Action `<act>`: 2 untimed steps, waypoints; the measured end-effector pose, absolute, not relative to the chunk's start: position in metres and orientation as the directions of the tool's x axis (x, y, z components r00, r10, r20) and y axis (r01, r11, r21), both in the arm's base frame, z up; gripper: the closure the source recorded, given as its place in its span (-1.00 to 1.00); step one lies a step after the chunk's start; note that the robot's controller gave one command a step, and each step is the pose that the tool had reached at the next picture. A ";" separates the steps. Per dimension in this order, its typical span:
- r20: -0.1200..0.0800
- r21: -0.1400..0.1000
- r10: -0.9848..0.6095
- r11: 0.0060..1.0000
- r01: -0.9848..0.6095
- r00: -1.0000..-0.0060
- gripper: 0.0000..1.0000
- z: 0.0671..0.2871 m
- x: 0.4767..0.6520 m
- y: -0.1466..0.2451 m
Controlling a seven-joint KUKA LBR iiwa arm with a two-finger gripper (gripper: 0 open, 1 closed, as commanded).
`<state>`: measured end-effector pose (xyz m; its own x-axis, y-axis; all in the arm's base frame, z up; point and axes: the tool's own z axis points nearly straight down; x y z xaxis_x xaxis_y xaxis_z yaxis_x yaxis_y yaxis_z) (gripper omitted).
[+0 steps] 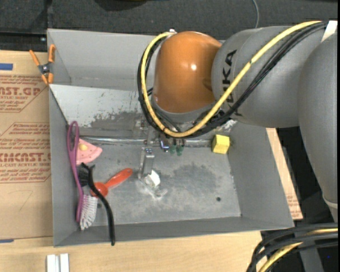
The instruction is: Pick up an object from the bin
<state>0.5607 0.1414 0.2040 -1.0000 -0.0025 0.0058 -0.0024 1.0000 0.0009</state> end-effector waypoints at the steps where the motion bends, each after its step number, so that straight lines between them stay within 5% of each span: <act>1: -0.002 0.002 0.000 1.000 0.000 -1.000 -1.00 0.208 0.563 0.141; 2: -0.004 0.001 -0.260 0.966 -0.260 -0.966 -1.00 0.102 0.541 0.182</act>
Offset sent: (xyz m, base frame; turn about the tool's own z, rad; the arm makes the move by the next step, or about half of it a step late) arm -0.0268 0.0529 -0.1340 -0.3369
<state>0.5410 0.1823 0.1016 -0.9656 -0.2599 -0.0037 -0.2599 0.9656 0.0013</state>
